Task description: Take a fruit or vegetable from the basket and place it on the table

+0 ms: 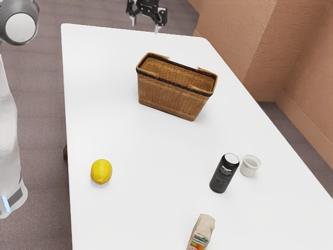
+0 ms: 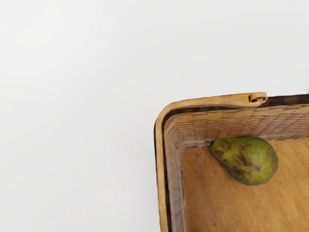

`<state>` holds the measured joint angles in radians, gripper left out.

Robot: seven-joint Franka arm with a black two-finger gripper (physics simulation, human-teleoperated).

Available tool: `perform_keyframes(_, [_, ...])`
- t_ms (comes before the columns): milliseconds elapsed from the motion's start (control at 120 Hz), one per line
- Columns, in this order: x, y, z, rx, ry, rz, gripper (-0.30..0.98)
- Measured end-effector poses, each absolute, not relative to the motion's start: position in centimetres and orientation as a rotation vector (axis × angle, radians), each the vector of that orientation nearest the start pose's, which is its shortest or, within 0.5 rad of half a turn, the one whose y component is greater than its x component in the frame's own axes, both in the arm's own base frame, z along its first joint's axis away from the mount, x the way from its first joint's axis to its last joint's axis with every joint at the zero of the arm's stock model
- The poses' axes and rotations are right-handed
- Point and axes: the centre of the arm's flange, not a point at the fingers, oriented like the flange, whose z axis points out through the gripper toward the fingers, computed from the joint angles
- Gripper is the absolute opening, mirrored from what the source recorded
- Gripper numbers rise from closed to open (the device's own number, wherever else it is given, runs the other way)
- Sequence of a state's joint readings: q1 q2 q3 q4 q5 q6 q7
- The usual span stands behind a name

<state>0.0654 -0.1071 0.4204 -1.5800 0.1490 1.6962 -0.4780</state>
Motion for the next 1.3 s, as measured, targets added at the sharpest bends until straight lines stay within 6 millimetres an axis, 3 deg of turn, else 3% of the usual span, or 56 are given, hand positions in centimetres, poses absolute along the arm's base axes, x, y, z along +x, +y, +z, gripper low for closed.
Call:
perform_keyframes(200, [48.3,24.7,68.4,-2.759,-1.201,-0.374,0.69])
perform_keyframes(317, [50.0,21.3,68.5,-2.834,-1.095,-0.401,0.69])
perform_keyframes(433, [51.0,19.4,67.9,-2.925,-1.111,-0.404,0.69])
perform_keyframes(617, [51.9,19.8,66.4,-2.924,-1.270,-0.374,0.69])
perform_keyframes(942, [52.3,21.0,65.2,-2.725,-1.720,-0.335,0.69])
perform_keyframes(1300, [49.3,27.3,65.3,-2.444,-2.105,-0.332,0.69])
